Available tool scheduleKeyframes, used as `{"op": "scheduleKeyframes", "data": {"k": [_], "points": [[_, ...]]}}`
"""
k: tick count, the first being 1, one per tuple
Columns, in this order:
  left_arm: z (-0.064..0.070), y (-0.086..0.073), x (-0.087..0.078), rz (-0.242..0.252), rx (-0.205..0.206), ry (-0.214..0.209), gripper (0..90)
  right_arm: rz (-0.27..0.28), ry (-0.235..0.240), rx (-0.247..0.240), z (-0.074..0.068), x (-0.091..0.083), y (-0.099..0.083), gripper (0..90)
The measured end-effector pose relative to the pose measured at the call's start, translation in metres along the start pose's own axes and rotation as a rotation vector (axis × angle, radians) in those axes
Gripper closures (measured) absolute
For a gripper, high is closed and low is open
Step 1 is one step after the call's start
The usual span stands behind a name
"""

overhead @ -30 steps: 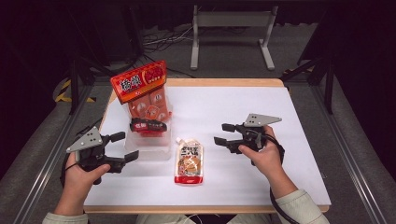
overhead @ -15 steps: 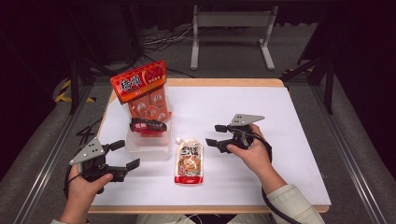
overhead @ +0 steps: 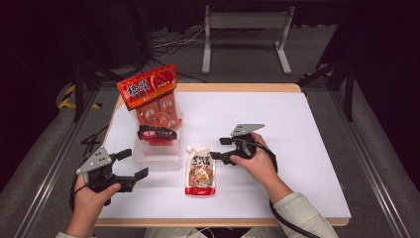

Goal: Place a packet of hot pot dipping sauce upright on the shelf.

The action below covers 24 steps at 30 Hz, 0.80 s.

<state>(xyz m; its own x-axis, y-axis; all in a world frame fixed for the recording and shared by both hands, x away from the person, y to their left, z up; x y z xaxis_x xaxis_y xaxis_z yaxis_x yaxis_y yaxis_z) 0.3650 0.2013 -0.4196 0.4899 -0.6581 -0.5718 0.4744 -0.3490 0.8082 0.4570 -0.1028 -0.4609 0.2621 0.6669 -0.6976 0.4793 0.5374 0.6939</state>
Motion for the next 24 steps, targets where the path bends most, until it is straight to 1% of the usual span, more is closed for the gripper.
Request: {"op": "scheduleKeyframes", "data": {"k": [4,5,6,8,14,17,19,24], "points": [[-0.001,-0.001,0.001,-0.003,0.004,0.006,7.8,-0.03,0.007,-0.005,-0.001,0.01,-0.003,27.9],[0.0,-0.001,0.001,-0.006,-0.004,0.002,7.8,-0.034,0.007,-0.006,-0.002,0.012,-0.004,27.9],[-0.001,-0.001,0.002,-0.007,0.003,0.005,7.8,-0.038,0.007,-0.007,-0.001,0.014,-0.004,27.8],[-0.001,-0.002,0.003,-0.014,-0.002,0.01,7.3,-0.047,0.012,-0.002,-0.002,0.019,-0.005,27.8],[-0.003,-0.003,0.004,-0.005,-0.02,0.01,6.4,-0.076,0.018,0.005,-0.001,0.03,-0.009,27.5],[-0.003,-0.002,0.003,0.004,-0.016,0.011,6.4,-0.092,0.027,0.002,-0.002,0.035,-0.011,27.2],[-0.003,-0.002,0.003,0.007,-0.022,0.009,6.4,-0.104,0.028,-0.006,-0.003,0.036,-0.011,27.2],[-0.003,-0.002,0.004,0.007,-0.023,0.01,6.4,-0.119,0.034,-0.012,-0.005,0.039,-0.011,26.5]]}}
Point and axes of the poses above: each handheld gripper's, and its own axes: x roughly forward along the jaws, y roughly out of its top, z roughly to its right, the point moved 7 cm from there along x, roughly forward along the jaws, and after that the axes turned 13 degrees about -z, right-handed, at the moved point
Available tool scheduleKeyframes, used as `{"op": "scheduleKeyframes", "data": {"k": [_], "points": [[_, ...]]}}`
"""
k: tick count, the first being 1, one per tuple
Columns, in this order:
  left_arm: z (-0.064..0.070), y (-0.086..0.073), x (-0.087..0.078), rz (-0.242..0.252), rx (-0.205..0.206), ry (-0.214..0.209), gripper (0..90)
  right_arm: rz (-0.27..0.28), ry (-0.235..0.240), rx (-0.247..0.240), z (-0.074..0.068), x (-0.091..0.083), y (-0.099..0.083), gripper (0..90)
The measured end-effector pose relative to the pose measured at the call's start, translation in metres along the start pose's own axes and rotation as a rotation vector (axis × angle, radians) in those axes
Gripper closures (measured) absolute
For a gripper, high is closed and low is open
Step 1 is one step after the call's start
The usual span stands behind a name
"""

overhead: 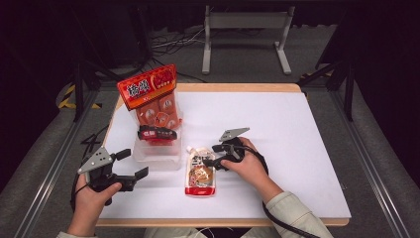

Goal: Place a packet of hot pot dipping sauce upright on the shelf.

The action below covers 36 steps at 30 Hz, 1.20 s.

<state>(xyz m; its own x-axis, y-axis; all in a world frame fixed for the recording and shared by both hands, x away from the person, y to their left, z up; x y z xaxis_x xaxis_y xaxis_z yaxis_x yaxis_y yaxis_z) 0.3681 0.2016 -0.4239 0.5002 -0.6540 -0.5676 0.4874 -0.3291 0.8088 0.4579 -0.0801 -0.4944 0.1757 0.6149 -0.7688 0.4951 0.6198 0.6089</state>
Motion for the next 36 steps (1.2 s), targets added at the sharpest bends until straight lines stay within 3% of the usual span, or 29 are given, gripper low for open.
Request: {"op": "scheduleKeyframes", "data": {"k": [6,10,14,17,22,25,28,32,36], "points": [[0.0,0.0,0.0,-0.002,0.0,-0.001,6.5,-0.02,0.001,-0.009,-0.002,0.003,0.001,23.9],[0.0,0.0,0.001,-0.007,0.003,-0.002,6.6,-0.024,0.0,-0.029,-0.004,0.004,0.001,28.0],[0.001,-0.001,0.002,-0.014,-0.005,-0.011,7.0,-0.021,0.012,-0.016,-0.007,0.005,0.002,30.5],[0.002,-0.001,0.003,-0.015,-0.01,-0.019,7.1,-0.017,-0.006,0.004,-0.008,0.006,0.002,39.4],[0.002,-0.001,0.004,-0.016,-0.008,-0.018,7.4,-0.017,-0.043,-0.003,-0.008,0.006,0.002,49.3],[0.002,-0.001,0.004,-0.022,-0.005,-0.019,7.4,-0.023,-0.072,-0.025,-0.01,0.007,0.002,64.6],[0.003,0.0,0.005,-0.021,-0.004,-0.02,7.4,-0.024,-0.087,-0.032,-0.011,0.008,0.002,69.9],[0.003,-0.001,0.005,-0.022,-0.002,-0.019,7.4,-0.033,-0.076,-0.051,-0.013,0.008,0.001,82.1],[0.004,-0.001,0.005,-0.028,-0.005,-0.023,7.5,-0.038,-0.056,-0.055,-0.015,0.008,0.001,87.5]]}}
Point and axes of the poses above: each handheld gripper's, and its own axes: x roughly forward along the jaws, y roughly out of its top, z roughly to its right, the point moved 7 cm from there along x, roughly forward along the jaws, and after that the axes turned 13 degrees about -z, right-handed, at the moved point
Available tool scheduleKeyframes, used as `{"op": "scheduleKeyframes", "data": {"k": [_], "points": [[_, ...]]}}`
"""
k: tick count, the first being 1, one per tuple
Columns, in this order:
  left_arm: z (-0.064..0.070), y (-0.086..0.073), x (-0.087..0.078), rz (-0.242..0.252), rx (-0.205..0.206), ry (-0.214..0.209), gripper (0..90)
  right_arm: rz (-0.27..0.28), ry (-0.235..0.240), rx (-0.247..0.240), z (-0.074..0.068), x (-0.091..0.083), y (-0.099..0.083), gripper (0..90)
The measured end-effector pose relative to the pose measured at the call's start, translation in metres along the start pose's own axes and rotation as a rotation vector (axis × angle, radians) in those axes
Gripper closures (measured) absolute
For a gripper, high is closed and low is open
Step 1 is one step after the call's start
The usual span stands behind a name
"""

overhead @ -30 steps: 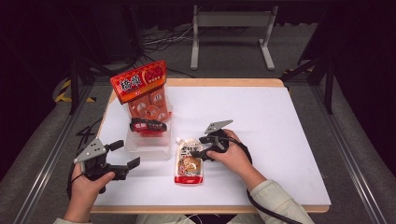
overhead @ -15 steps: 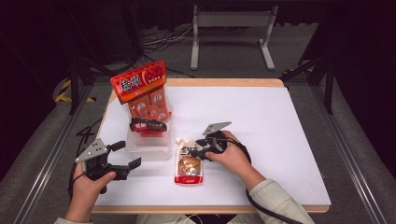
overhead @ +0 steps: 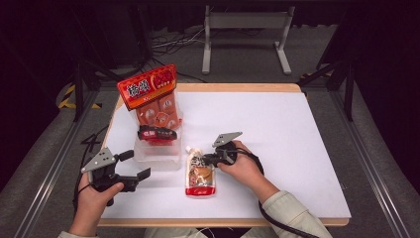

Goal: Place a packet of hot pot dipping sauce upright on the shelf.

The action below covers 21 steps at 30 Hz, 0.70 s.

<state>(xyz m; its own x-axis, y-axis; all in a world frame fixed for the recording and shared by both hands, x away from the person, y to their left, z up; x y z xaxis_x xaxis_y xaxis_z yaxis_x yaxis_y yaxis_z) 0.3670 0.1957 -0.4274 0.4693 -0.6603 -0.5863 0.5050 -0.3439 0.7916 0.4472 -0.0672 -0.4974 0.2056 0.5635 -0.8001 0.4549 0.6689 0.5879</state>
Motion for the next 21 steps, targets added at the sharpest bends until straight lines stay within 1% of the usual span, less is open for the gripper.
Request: {"op": "scheduleKeyframes", "data": {"k": [3,5,7,8,9,10,11,12,13,14,15,16,17,18,21], "points": [[0.001,0.0,0.0,-0.004,0.01,-0.001,7.6,0.005,0.017,0.02,0.0,-0.002,0.0,89.1],[0.001,0.0,0.0,-0.003,0.008,-0.004,7.6,0.003,0.022,0.026,-0.001,-0.006,-0.001,89.5],[0.002,0.001,0.001,0.001,0.006,-0.005,7.7,0.028,0.025,0.03,-0.002,-0.013,0.0,89.6],[0.002,0.001,0.001,0.003,0.007,-0.006,7.7,0.028,0.025,0.03,-0.002,-0.013,0.0,89.6],[0.003,0.001,0.001,-0.001,0.007,-0.008,7.7,0.038,0.024,0.03,-0.003,-0.017,0.001,89.6],[0.002,0.001,0.002,-0.004,0.011,-0.003,7.7,0.056,0.017,0.018,-0.006,-0.024,0.003,89.7],[0.002,0.0,0.002,-0.007,0.013,-0.004,7.7,0.056,0.017,0.018,-0.006,-0.024,0.003,89.7],[0.003,0.0,0.003,-0.008,0.015,-0.007,8.0,0.075,0.011,0.008,-0.009,-0.031,0.006,89.7],[0.003,0.0,0.003,-0.008,0.015,-0.007,8.0,0.075,0.011,0.008,-0.009,-0.031,0.006,89.7],[0.003,0.001,0.004,-0.008,0.012,-0.008,8.0,0.086,0.014,0.005,-0.011,-0.034,0.007,89.8],[0.005,0.002,0.004,-0.007,0.013,-0.013,8.0,0.107,0.018,0.0,-0.015,-0.042,0.01,89.8],[0.005,0.002,0.004,-0.007,0.013,-0.013,8.0,0.107,0.018,0.0,-0.015,-0.042,0.01,89.8],[0.005,0.002,0.004,-0.008,0.024,-0.011,8.0,0.125,0.02,-0.009,-0.019,-0.049,0.012,89.9],[0.005,0.002,0.004,-0.008,0.024,-0.011,8.0,0.125,0.02,-0.009,-0.019,-0.049,0.012,89.9],[0.005,0.002,0.004,-0.007,0.018,-0.017,8.1,0.164,0.034,-0.013,-0.025,-0.061,0.015,90.0]]}}
Point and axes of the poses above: each handheld gripper's, and its own axes: x roughly forward along the jaws, y roughly out of its top, z roughly to its right, the point moved 7 cm from there along x, roughly forward along the jaws, and after that the axes turned 13 degrees about -z, right-handed, at the moved point
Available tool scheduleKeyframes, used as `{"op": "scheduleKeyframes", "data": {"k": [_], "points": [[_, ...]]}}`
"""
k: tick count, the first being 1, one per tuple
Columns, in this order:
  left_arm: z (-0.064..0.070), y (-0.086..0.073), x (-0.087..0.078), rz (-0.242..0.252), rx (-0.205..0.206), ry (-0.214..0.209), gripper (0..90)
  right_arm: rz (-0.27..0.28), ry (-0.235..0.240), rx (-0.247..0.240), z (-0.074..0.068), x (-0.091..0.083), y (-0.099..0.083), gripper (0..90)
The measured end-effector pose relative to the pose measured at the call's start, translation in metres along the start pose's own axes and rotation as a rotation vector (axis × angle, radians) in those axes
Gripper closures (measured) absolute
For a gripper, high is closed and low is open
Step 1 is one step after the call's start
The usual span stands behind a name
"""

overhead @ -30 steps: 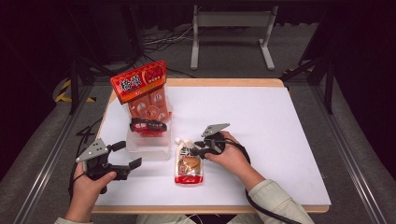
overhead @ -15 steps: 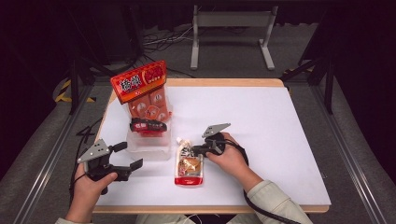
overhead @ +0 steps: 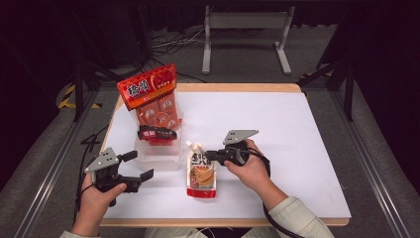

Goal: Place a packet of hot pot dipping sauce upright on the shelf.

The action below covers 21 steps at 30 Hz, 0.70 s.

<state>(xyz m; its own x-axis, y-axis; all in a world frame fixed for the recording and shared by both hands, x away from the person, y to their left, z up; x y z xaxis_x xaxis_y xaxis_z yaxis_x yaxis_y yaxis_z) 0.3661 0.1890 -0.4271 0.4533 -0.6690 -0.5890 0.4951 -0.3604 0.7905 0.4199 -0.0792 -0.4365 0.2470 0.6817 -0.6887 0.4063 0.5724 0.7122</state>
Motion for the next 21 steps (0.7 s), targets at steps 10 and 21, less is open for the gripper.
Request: {"op": "scheduleKeyframes", "data": {"k": [10,21], "points": [[0.007,0.006,0.002,0.008,0.012,-0.007,8.5,0.1,-0.01,-0.044,-0.018,-0.044,0.009,90.0],[0.029,0.026,0.017,0.0,0.088,-0.047,7.8,0.154,-0.059,-0.061,-0.017,-0.077,0.009,90.0]]}}
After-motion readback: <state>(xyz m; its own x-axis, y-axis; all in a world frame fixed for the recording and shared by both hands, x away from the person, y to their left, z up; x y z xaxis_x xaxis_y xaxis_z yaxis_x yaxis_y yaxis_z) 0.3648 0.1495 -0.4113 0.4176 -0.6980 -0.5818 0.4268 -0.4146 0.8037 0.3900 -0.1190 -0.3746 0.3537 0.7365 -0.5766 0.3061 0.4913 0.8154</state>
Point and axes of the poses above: each handheld gripper's, and its own axes: x roughly forward along the jaws, y roughly out of its top, z roughly to its right, the point moved 7 cm from there along x, roughly forward along the jaws, and after that the axes turned 13 degrees about -z, right-handed, at the moved point
